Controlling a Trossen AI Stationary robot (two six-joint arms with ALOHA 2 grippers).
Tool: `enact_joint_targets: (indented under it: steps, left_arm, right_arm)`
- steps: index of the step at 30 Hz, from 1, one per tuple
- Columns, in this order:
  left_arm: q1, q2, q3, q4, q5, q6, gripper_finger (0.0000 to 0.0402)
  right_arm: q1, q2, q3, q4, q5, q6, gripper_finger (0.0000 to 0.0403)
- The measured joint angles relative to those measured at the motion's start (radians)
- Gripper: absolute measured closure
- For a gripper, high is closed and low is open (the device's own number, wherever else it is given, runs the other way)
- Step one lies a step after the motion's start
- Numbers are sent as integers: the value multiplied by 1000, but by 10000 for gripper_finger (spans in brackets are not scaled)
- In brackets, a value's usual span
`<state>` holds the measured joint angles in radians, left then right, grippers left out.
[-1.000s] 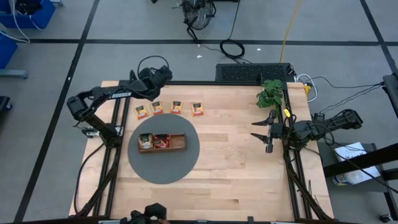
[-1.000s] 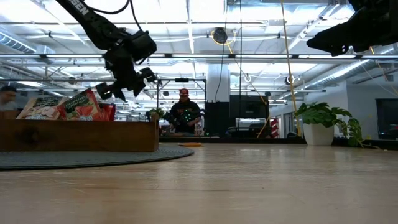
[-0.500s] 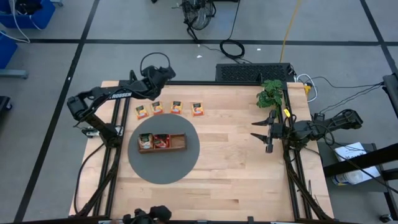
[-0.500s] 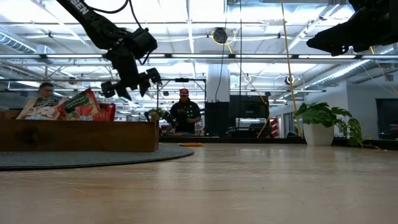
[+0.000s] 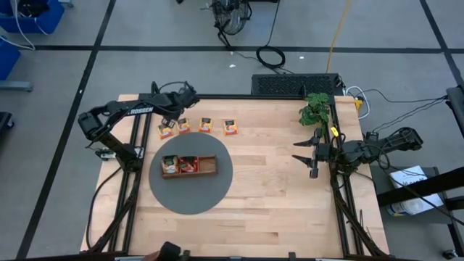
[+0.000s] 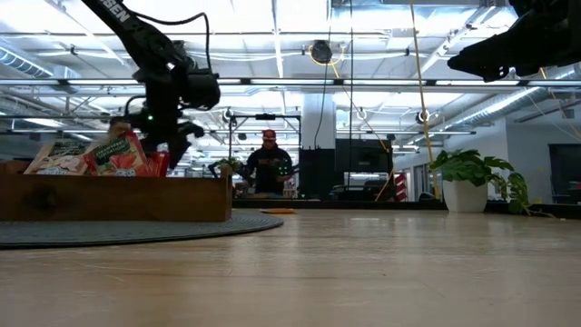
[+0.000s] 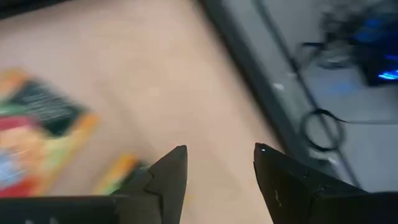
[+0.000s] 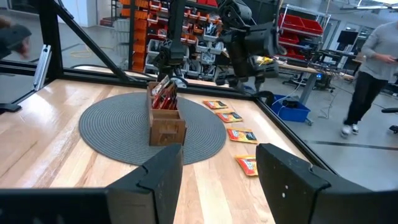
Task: Pick & Place Tea
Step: Put the yellow tea bag into the right section of the wooden organizer
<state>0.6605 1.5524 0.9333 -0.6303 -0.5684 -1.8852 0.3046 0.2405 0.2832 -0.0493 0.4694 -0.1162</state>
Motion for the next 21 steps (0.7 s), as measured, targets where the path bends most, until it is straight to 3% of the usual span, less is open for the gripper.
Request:
enact_joint_targets:
  steps: [8, 15, 21]
  left_arm:
    - [-39, 0, 0, -232, 201, -205, 215]
    - [-98, 6, 0, -258, 146, -378, 215]
    - [-104, 14, -2, -412, 153, -377, 215]
  right_arm:
    - [0, 0, 0, 0, 0, 0, 216]
    - [0, 0, 0, 0, 0, 0, 216]
    - [0, 0, 0, 0, 0, 0, 216]
